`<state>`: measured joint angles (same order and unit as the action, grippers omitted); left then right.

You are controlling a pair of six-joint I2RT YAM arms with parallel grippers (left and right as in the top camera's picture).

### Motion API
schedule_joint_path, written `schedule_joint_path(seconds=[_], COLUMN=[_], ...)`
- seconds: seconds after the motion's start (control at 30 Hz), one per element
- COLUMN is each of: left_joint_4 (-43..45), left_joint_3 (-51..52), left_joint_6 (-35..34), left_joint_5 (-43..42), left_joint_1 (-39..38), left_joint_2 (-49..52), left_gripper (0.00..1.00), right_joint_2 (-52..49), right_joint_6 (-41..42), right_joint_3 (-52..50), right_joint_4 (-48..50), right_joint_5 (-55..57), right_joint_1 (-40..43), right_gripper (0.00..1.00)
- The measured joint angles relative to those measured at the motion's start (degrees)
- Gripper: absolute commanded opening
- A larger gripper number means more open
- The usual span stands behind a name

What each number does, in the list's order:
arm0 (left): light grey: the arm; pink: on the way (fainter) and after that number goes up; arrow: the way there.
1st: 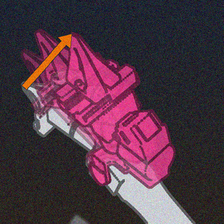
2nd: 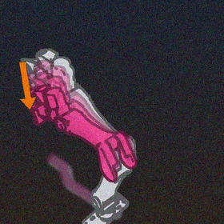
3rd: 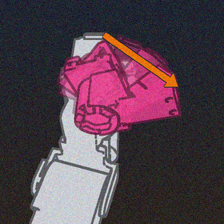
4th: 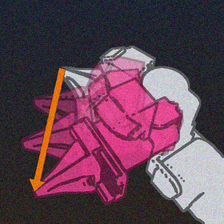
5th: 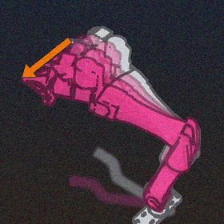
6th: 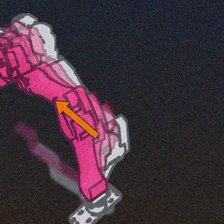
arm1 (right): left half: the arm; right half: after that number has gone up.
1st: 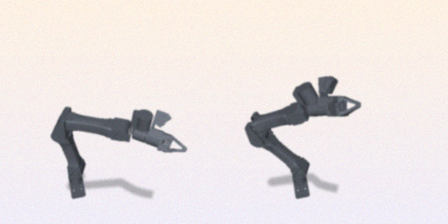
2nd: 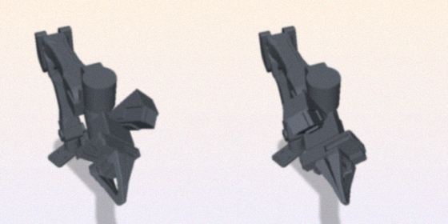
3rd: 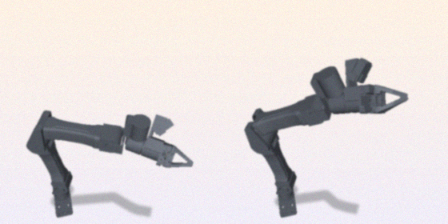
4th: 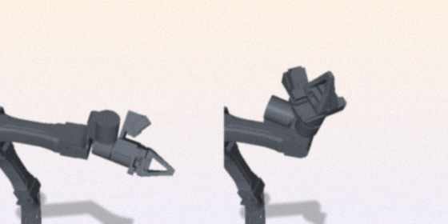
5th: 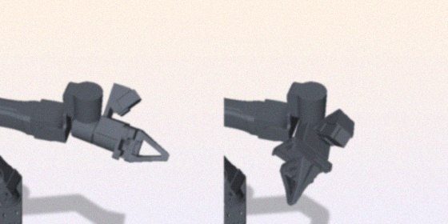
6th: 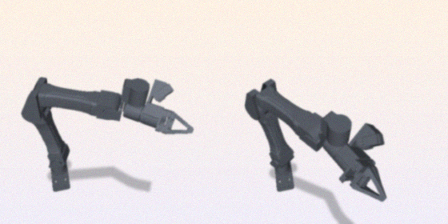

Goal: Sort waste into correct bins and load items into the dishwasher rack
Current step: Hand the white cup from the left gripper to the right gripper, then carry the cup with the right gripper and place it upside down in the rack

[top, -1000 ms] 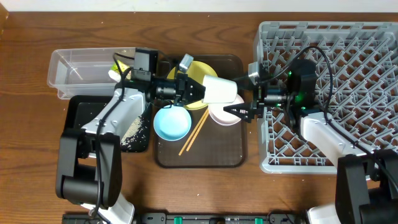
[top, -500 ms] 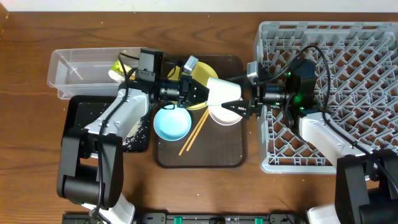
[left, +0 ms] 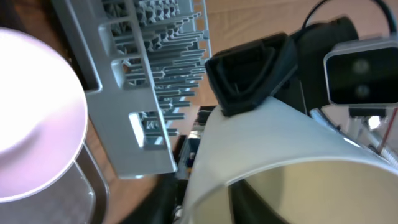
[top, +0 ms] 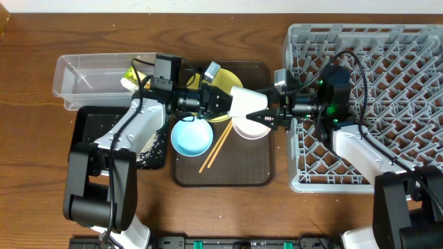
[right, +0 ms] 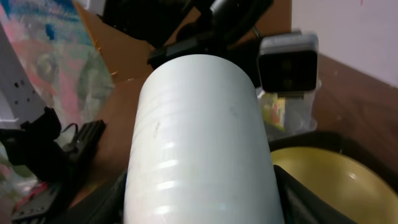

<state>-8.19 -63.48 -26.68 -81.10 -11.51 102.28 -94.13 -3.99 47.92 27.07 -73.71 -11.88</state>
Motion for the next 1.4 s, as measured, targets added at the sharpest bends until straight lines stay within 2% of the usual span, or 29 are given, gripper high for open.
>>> schedule_joint_path(seconds=[0.17,0.2,0.37,0.63,0.9,1.1,1.23,1.4], left_joint_4=[-1.0,-2.0,-7.4,-17.1,-26.1,-28.0,-28.0,-28.0], left_joint_3=[0.0,0.0,0.0,-0.1,-0.1,-0.1,-0.1,-0.1], left_joint_6=[0.1,0.1,1.7,5.7,7.6,8.9,9.2,9.2], left_joint_5=[6.8,9.6,19.7,34.8,48.4,53.0,53.9,54.8], left_joint_1=[0.0,0.0,0.2,1.7,2.0,2.0,2.0,2.0], left_joint_2=[0.0,0.0,0.0,-3.5,-13.8,-16.0,-15.9,-15.9], left_gripper=[0.51,0.51,0.51,0.51,0.51,0.51,0.52,0.51], right_joint_2=[0.0,0.0,-0.3,-0.3,4.8,12.4,13.4,13.0], right_joint_6=[0.0,0.5,3.5,10.7,15.6,14.2,11.9,10.3], right_joint_3=[0.0,0.0,0.0,0.2,1.2,6.3,14.8,25.2], right_joint_4=[-2.8,-3.2,-5.4,-3.5,-13.0,-30.8,-45.4,-58.1], right_joint_5=[0.5,1.2,7.6,16.7,33.5,46.9,54.7,62.8], right_joint_1=[0.0,0.0,0.2,3.7,5.0,5.0,5.7,9.7], right_gripper=[0.02,0.01,0.01,0.01,0.01,0.01,0.01,0.01])
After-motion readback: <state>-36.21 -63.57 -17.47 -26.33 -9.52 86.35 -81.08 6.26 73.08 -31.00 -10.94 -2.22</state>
